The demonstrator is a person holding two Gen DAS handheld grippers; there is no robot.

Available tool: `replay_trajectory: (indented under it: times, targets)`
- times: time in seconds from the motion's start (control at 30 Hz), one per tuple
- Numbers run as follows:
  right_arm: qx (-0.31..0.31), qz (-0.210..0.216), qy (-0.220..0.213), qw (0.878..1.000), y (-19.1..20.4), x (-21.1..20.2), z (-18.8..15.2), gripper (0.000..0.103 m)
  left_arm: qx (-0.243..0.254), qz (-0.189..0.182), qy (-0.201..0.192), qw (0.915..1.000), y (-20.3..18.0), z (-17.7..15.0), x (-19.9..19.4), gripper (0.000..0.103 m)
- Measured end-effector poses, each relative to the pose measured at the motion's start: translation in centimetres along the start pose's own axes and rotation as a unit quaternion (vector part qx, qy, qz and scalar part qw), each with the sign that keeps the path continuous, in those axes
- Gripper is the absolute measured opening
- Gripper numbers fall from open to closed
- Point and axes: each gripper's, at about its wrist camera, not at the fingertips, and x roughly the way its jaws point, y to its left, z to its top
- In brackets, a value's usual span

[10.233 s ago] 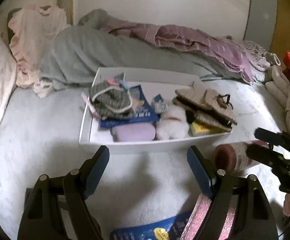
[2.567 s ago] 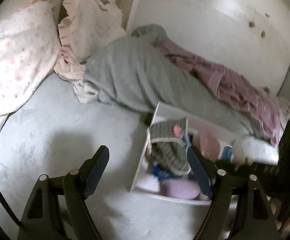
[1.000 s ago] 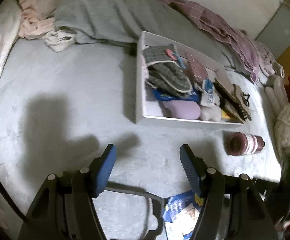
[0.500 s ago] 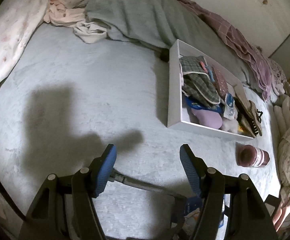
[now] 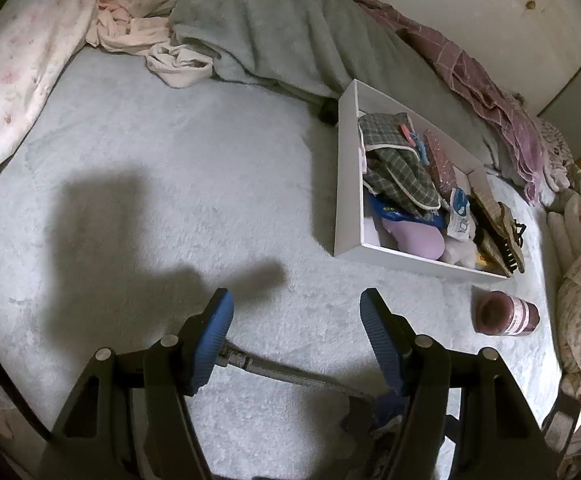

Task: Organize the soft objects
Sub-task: 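Grasp the blue eye-mask packet with the right gripper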

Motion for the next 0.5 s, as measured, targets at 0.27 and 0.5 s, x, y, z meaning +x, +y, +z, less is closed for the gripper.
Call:
replay_trajectory:
  times: [0.27, 0.5]
  targets:
    - [0.072, 0.049, -0.071, 0.994, -5.5, -3.1, 1.8, 0.045, 0.008, -0.001, -0.012, 0.9999, -0.9, 0.2, -0.1, 0.066]
    - [0.097, 0.076, -0.131, 0.984, -8.0, -5.0, 4.7, 0.045, 0.032, 0.0, -0.018, 0.9993, -2.6, 0.4, -0.2, 0.066]
